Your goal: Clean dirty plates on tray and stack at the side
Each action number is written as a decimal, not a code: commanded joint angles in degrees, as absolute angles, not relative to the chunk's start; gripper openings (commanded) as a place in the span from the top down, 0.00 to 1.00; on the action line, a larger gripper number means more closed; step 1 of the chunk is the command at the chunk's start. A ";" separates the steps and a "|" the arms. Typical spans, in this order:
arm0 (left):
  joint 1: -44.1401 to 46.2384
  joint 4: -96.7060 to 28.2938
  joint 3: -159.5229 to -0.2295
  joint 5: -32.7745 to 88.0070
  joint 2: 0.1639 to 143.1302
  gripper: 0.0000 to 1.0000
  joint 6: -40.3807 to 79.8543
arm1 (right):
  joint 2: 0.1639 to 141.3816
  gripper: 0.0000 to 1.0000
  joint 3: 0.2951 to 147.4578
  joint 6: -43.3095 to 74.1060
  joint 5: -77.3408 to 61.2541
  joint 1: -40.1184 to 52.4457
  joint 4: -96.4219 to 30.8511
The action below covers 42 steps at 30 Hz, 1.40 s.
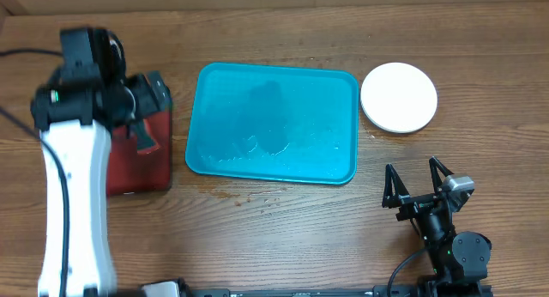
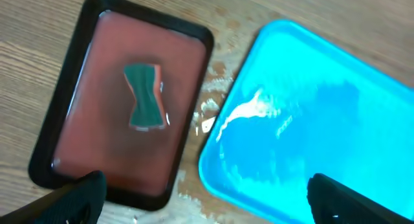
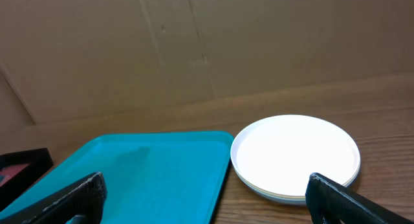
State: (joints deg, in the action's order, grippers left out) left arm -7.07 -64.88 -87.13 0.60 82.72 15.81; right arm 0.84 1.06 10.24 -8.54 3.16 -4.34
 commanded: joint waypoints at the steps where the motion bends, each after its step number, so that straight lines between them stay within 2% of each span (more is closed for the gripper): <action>1: -6.35 -66.22 -80.16 -0.03 75.33 0.00 12.12 | 0.16 0.00 0.47 9.85 -7.73 3.53 -4.14; 8: -6.35 -71.77 -72.82 -0.40 64.47 0.00 12.05 | 0.16 0.00 0.47 9.85 -7.73 3.53 -4.14; 15: -6.33 -68.42 -70.24 2.66 61.30 0.00 7.53 | 0.16 0.00 0.47 9.85 -7.73 3.53 -4.14; 23: -6.39 -44.21 -50.28 11.27 46.57 0.00 -3.42 | 0.16 0.00 0.47 9.85 -7.73 3.53 -4.14; 33: -6.42 -20.64 -21.50 11.03 24.14 0.00 -3.44 | 0.16 0.00 0.47 9.85 -7.73 3.53 -4.14; 42: -6.42 0.93 -6.74 10.31 15.38 0.00 -1.45 | 0.16 0.00 0.47 9.85 -7.73 3.53 -4.14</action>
